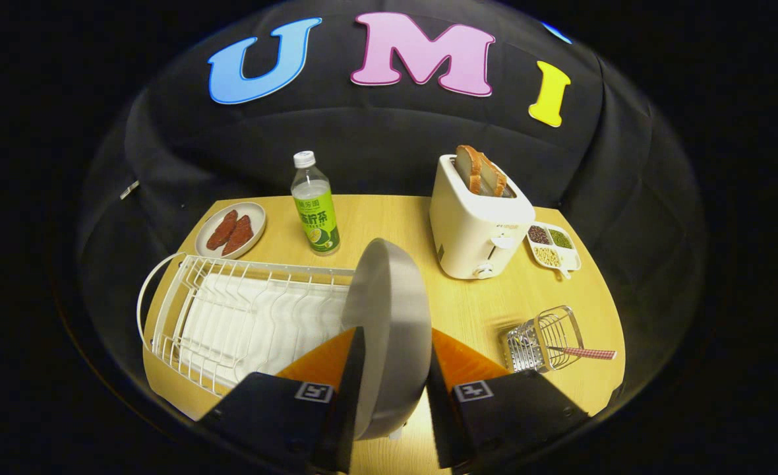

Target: Take the plate from the dish rack, then take the spoon from the basket and place it into the plate.

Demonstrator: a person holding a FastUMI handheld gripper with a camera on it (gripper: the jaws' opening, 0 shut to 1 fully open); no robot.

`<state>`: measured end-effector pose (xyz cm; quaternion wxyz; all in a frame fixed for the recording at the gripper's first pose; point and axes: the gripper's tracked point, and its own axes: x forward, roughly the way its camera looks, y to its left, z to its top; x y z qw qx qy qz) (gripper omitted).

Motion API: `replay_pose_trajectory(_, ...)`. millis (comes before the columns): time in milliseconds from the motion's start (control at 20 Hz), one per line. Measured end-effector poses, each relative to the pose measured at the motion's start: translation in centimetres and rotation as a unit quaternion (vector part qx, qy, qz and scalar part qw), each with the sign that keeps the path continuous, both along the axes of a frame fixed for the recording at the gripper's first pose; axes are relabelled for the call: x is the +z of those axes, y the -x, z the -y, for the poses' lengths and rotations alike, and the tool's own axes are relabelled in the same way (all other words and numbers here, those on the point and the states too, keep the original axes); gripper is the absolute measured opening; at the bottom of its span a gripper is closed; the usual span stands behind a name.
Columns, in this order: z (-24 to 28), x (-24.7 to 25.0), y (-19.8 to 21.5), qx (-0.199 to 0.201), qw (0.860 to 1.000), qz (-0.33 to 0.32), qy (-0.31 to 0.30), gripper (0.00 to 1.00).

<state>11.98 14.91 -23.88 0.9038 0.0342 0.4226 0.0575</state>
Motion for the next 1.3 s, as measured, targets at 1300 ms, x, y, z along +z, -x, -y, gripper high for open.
replay_pose_trajectory(1300,1.5,10.8,-4.3,0.017,0.988,0.093,0.126,0.27)
